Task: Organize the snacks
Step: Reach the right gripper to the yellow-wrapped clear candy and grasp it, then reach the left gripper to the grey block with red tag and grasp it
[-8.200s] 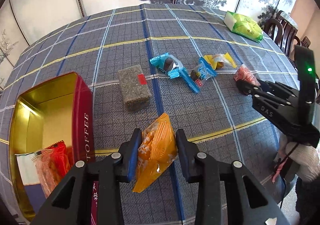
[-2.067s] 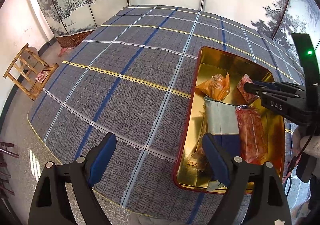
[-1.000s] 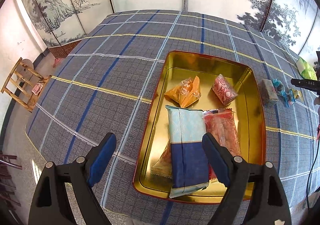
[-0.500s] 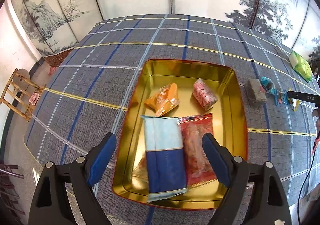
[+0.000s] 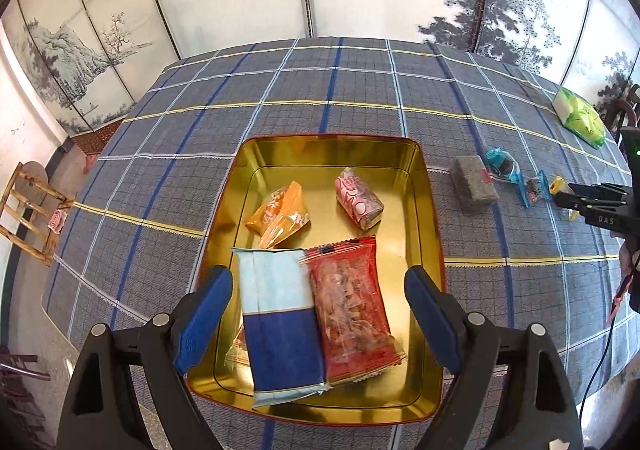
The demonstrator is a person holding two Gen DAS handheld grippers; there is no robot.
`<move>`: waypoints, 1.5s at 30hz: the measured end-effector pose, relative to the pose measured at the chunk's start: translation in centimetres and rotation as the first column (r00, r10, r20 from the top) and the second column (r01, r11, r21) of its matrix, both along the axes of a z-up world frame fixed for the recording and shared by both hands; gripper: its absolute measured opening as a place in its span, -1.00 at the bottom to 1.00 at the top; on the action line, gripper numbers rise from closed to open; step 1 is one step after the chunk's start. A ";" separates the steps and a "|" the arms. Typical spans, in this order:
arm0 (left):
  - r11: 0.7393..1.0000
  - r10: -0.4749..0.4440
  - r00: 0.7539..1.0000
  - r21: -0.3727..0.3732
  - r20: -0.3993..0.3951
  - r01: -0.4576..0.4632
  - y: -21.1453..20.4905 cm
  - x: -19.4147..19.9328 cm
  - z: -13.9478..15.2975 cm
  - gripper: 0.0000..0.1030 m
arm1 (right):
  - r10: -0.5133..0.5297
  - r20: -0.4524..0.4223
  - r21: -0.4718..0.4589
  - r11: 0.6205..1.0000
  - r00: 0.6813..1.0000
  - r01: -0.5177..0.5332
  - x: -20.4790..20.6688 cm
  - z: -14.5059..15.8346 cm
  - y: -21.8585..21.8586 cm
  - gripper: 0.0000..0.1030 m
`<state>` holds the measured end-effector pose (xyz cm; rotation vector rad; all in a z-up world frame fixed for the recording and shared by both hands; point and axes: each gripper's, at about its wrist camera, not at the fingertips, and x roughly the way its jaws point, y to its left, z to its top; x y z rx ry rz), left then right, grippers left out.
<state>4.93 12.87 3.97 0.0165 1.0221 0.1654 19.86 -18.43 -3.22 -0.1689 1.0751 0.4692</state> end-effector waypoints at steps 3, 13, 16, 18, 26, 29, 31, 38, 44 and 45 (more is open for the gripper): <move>1.000 -0.010 1.000 -0.006 0.003 0.010 -0.5 0.2 0.1 0.66 | 0.008 0.050 -0.055 0.998 0.999 -0.005 -0.4 0.0 0.3 -0.07; 0.997 -0.075 0.997 -0.005 0.028 0.076 -3.9 2.1 0.5 0.66 | -0.048 0.085 -0.004 0.999 0.995 0.049 -0.5 -1.1 -0.1 -0.23; 0.994 -0.107 0.993 -0.009 0.043 0.108 -5.4 3.0 0.7 0.66 | -0.094 0.102 0.024 0.995 0.990 0.092 -0.7 -1.2 -0.6 -0.35; 0.992 -0.122 0.992 -0.011 0.043 0.122 -6.4 3.7 0.6 0.66 | -0.125 0.124 0.026 0.992 0.984 0.123 -0.9 -1.3 -0.9 -0.36; 0.981 -0.176 0.984 -0.080 0.015 0.177 -9.2 6.1 -0.3 0.65 | -0.272 0.231 -0.048 0.956 0.934 0.290 -2.0 -1.5 -4.4 -0.39; 0.977 -0.193 0.981 -0.096 0.006 0.193 -10.3 7.0 -0.8 0.65 | -0.328 0.218 -0.017 0.941 0.919 0.339 -1.9 -1.7 -6.4 -0.39; 0.975 -0.198 0.980 -0.105 -0.007 0.196 -11.0 7.8 -1.2 0.63 | -0.348 0.217 -0.002 0.934 0.912 0.357 -1.9 -1.7 -7.0 -0.39; 0.975 -0.179 0.982 -0.140 -0.055 0.170 -12.7 11.1 -3.6 0.23 | -0.348 0.217 -0.001 0.934 0.912 0.357 -1.8 -1.7 -6.8 -0.39; 0.976 -0.137 0.983 -0.185 -0.121 0.113 -12.7 13.5 -6.1 -0.06 | -0.348 0.215 0.005 0.935 0.912 0.355 -1.8 -1.8 -6.9 -0.37; 0.976 -0.129 0.983 -0.190 -0.128 0.103 -12.6 13.8 -6.4 -0.07 | -0.348 0.214 0.007 0.935 0.913 0.355 -1.8 -1.8 -6.8 -0.37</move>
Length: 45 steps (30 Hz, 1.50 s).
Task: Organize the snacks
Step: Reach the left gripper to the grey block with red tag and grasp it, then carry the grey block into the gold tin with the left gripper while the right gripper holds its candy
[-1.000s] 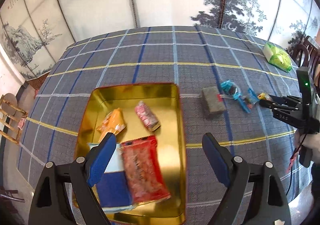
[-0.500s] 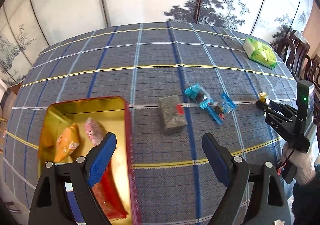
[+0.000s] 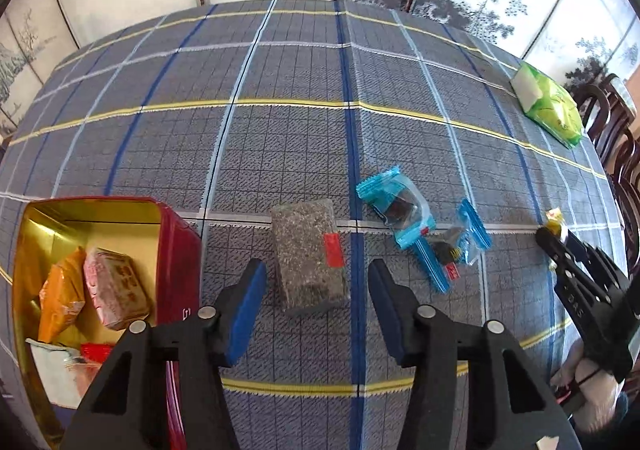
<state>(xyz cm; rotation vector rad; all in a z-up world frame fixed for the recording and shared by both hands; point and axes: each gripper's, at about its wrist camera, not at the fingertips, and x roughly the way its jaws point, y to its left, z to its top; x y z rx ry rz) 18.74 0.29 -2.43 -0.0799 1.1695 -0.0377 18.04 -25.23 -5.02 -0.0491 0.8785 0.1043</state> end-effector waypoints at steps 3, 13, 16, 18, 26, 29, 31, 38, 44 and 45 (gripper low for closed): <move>1.000 0.012 1.000 0.013 -0.014 -0.012 0.1 0.8 -0.7 -0.14 | 0.000 0.000 0.003 1.000 1.000 0.000 0.0 0.0 -0.1 -0.37; 0.999 0.000 1.000 0.039 -0.017 0.000 -0.2 1.7 -1.9 -0.34 | -0.001 0.000 0.004 1.000 1.000 0.001 0.0 0.0 -0.1 -0.36; 0.999 -0.017 1.000 0.046 -0.012 0.017 -0.3 1.5 -1.9 -0.37 | -0.001 -0.001 0.004 1.000 1.000 0.001 0.0 0.0 -0.1 -0.35; 0.999 -0.030 1.000 0.045 -0.009 0.030 -0.4 1.1 -1.9 -0.38 | -0.001 -0.001 0.003 1.000 1.000 0.001 0.1 0.0 -0.1 -0.35; 0.995 -0.078 0.997 0.052 -0.022 0.079 -1.0 -1.2 -1.7 -0.39 | -0.002 -0.001 0.001 1.000 1.000 0.002 0.1 -0.1 0.0 -0.35; 0.995 -0.092 0.995 0.042 -0.030 0.093 -1.2 -2.2 -1.4 -0.39 | -0.002 -0.001 -0.001 1.000 1.000 0.002 0.1 -0.1 0.0 -0.35; 0.994 -0.101 0.994 0.035 -0.029 0.102 -1.2 -2.9 -1.2 -0.39 | -0.002 -0.001 -0.001 1.000 1.000 0.002 0.1 -0.1 0.0 -0.35; 0.994 -0.112 0.994 0.013 -0.016 0.112 -1.0 -4.7 0.2 -0.39 | -0.002 -0.001 -0.007 1.000 1.000 0.002 0.0 -0.1 0.1 -0.34; 0.993 -0.116 0.993 -0.007 0.006 0.116 -0.4 -6.1 1.9 -0.39 | -0.002 -0.001 -0.008 1.000 1.000 0.002 0.0 -0.1 0.0 -0.35; 0.993 -0.115 0.993 -0.006 0.010 0.116 -0.2 -6.4 2.3 -0.39 | -0.002 -0.001 -0.008 1.000 1.000 0.002 0.0 -0.1 0.1 -0.35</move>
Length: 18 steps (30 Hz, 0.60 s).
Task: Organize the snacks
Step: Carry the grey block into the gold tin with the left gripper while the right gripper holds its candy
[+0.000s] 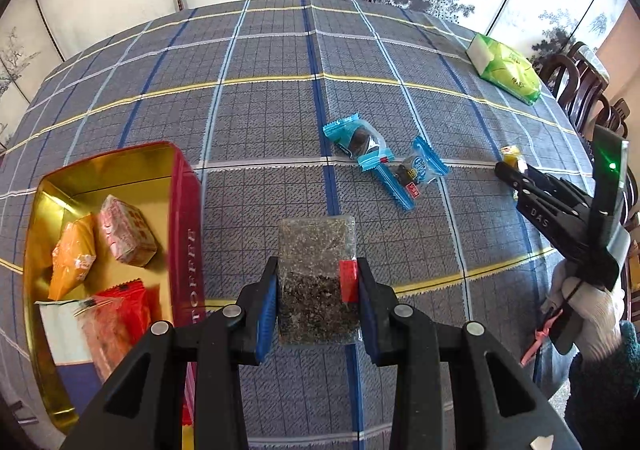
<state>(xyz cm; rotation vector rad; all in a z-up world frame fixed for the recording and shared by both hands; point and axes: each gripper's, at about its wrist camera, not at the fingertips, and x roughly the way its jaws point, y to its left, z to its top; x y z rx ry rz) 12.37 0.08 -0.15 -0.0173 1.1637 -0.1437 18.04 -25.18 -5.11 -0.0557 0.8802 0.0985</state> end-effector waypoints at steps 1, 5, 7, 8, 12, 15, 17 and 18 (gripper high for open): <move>1.000 0.001 1.000 -0.001 0.004 -0.001 0.2 -0.2 0.3 -0.39 | 0.000 0.000 0.000 1.000 1.000 0.000 0.0 0.0 0.0 -0.35; 1.000 0.014 0.999 -0.009 0.030 -0.014 1.2 -0.9 1.7 -0.39 | 0.000 0.000 0.000 1.000 1.000 0.000 0.0 0.0 0.0 -0.35; 1.000 0.028 0.999 -0.016 0.041 -0.027 2.0 -1.1 2.4 -0.39 | 0.000 0.000 0.000 1.000 1.000 0.000 0.0 0.0 0.0 -0.35; 0.999 0.034 0.998 -0.017 0.047 -0.033 2.4 -1.2 2.7 -0.39 | 0.000 0.000 -0.001 1.000 1.000 0.000 0.0 0.0 0.0 -0.35; 0.997 0.074 0.995 -0.009 0.069 -0.074 4.6 -1.4 3.8 -0.39 | 0.000 0.000 -0.001 1.000 1.000 0.000 0.0 0.0 0.0 -0.35; 0.994 0.112 0.990 0.000 0.087 -0.112 6.7 -1.2 4.6 -0.39 | 0.000 0.000 -0.002 1.000 1.000 0.000 0.0 0.0 0.0 -0.35; 0.990 0.139 0.985 0.012 0.102 -0.141 8.1 -1.0 5.2 -0.39 | 0.000 -0.001 -0.001 1.000 1.000 0.000 0.0 0.0 0.0 -0.35; 0.988 0.152 0.982 0.023 0.112 -0.155 9.0 -0.8 5.5 -0.39 | 0.000 -0.001 -0.001 1.000 1.000 0.000 0.0 0.0 0.0 -0.35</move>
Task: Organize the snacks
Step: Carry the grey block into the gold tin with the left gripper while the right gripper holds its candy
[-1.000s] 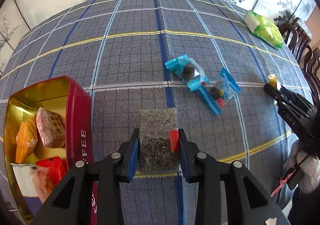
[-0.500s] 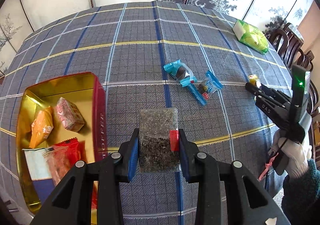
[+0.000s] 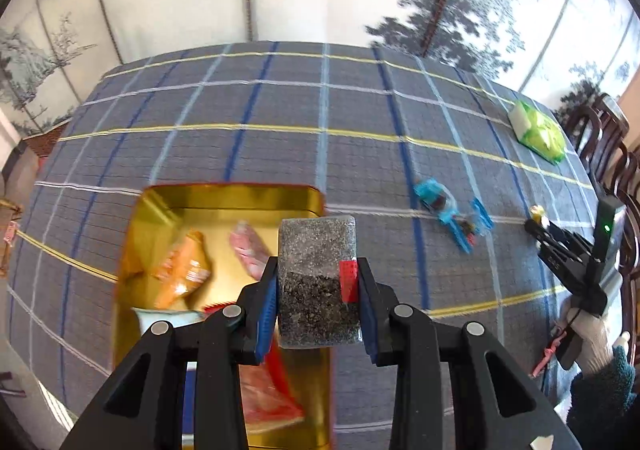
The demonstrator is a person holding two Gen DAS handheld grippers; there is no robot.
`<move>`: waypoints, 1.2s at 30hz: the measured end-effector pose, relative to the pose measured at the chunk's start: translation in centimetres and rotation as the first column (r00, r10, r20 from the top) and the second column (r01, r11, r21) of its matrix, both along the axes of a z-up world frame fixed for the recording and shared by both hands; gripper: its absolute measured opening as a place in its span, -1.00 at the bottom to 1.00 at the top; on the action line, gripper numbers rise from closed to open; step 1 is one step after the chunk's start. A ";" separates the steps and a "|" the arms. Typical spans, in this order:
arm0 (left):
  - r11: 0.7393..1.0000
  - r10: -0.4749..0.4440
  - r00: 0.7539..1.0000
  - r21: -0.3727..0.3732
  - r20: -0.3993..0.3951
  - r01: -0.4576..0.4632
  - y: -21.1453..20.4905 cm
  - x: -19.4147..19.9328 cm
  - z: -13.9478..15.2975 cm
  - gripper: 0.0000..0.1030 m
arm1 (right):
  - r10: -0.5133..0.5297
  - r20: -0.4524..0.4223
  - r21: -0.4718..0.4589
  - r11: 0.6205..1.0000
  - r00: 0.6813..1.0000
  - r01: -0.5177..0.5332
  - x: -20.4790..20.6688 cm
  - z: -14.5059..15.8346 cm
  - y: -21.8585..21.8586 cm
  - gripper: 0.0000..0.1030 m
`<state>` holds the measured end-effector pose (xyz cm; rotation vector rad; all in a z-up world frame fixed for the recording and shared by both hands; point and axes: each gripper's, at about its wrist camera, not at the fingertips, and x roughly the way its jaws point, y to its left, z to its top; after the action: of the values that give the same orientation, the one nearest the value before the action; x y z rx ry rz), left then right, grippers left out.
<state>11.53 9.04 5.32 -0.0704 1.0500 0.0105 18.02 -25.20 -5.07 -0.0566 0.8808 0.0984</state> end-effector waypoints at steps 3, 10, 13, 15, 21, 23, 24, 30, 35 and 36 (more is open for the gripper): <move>0.999 0.036 0.999 0.031 0.013 -0.037 2.1 0.5 0.4 -0.39 | 0.000 0.000 -0.001 1.000 1.000 0.000 0.0 0.0 0.0 -0.35; 0.994 0.102 0.995 0.048 -0.008 -0.102 6.5 1.9 -0.3 -0.39 | 0.000 0.000 -0.001 1.000 1.000 0.000 0.0 0.0 0.0 -0.35; 0.990 0.131 0.991 0.061 -0.013 -0.130 7.9 2.5 -0.9 -0.39 | 0.000 0.000 -0.001 1.000 1.000 0.000 0.0 0.0 0.0 -0.35; 0.987 0.148 0.989 0.072 -0.025 -0.146 8.6 2.8 -1.5 -0.39 | 0.000 0.000 0.000 1.000 1.000 0.000 0.0 0.0 0.0 -0.35; 0.982 0.168 0.984 0.094 -0.068 -0.161 10.0 3.4 -3.6 -0.39 | 0.000 0.000 -0.001 1.000 1.000 0.000 0.0 0.0 0.0 -0.35; 0.982 0.169 0.982 0.094 -0.081 -0.161 10.2 3.5 -4.2 -0.39 | 0.000 0.000 0.000 1.000 1.000 0.000 0.0 0.0 0.0 -0.35; 0.983 0.169 0.982 0.093 -0.085 -0.161 10.3 3.5 -4.5 -0.39 | 0.000 0.000 -0.001 1.000 1.000 0.000 0.0 0.0 0.0 -0.35; 0.982 0.164 0.983 0.107 -0.089 -0.154 10.5 3.5 -5.5 -0.38 | 0.000 0.000 -0.001 1.000 1.000 0.000 0.0 0.0 0.0 -0.35; 0.982 0.149 0.984 0.127 -0.094 -0.137 10.1 3.7 -5.9 -0.38 | 0.000 0.000 -0.002 1.000 1.000 0.000 0.0 0.0 0.0 -0.34; 0.983 0.145 0.985 0.130 -0.098 -0.132 10.1 3.8 -6.1 -0.38 | 0.000 0.000 -0.002 1.000 1.000 0.000 0.0 0.0 0.0 -0.34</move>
<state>15.31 19.11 -0.80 -0.0310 1.1481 0.2076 18.03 -25.17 -5.07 -0.0581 0.8813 0.0978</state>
